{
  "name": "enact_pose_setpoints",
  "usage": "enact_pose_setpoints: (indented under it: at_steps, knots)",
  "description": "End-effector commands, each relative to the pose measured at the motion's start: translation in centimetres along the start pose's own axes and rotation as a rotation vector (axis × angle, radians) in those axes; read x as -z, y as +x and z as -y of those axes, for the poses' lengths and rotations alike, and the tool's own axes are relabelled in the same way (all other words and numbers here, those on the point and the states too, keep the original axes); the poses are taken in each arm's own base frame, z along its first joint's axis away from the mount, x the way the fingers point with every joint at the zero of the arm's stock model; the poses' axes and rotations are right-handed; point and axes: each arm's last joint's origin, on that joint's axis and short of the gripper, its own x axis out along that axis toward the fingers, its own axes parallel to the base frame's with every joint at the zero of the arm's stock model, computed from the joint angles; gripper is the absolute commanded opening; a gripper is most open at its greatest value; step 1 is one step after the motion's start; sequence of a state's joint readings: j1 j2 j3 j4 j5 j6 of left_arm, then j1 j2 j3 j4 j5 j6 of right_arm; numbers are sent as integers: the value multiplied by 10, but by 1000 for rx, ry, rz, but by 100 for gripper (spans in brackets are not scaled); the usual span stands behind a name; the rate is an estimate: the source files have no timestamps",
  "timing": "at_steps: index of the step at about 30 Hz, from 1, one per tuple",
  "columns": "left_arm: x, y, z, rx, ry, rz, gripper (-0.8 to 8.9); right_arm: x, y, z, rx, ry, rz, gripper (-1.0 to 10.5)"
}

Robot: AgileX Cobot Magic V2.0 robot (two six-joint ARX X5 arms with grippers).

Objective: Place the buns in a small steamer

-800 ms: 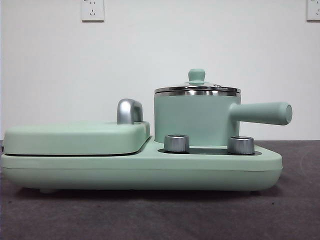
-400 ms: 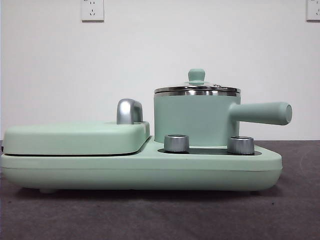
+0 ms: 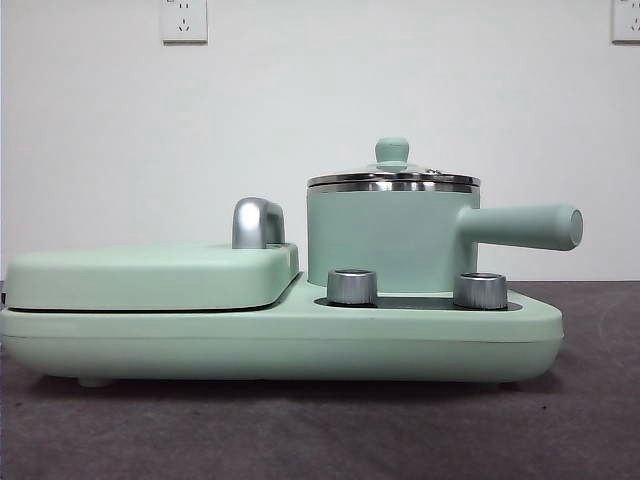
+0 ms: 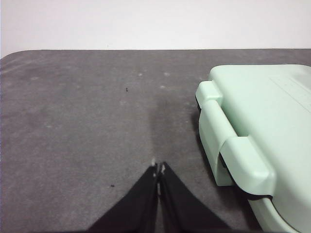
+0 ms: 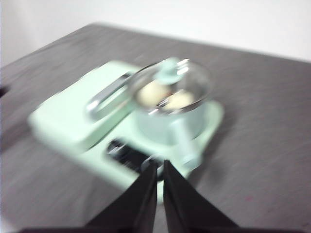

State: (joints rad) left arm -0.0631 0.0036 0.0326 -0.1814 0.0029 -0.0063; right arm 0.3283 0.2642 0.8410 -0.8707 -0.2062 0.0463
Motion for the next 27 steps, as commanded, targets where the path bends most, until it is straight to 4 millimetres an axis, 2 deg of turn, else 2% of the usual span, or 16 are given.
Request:
enact_pose_setpoints:
  at_steps: [1, 5, 9, 15, 20, 27]
  knots:
    - [7, 2, 0, -2, 13, -25, 7, 11, 15, 10, 143, -51, 96, 20]
    - [7, 2, 0, -2, 14, -25, 7, 43, 43, 30, 302, -62, 213, 19]
    - [7, 2, 0, -2, 14, -24, 7, 84, 68, 51, 410, -68, 285, 19]
    - [7, 2, 0, -2, 14, -24, 7, 128, 92, 67, 487, -53, 278, 19]
    - [7, 2, 0, -2, 14, -24, 7, 144, 98, 70, 511, -26, 194, 19]
    - [7, 2, 0, -2, 14, -25, 7, 150, 97, 70, 524, -4, 143, 19]
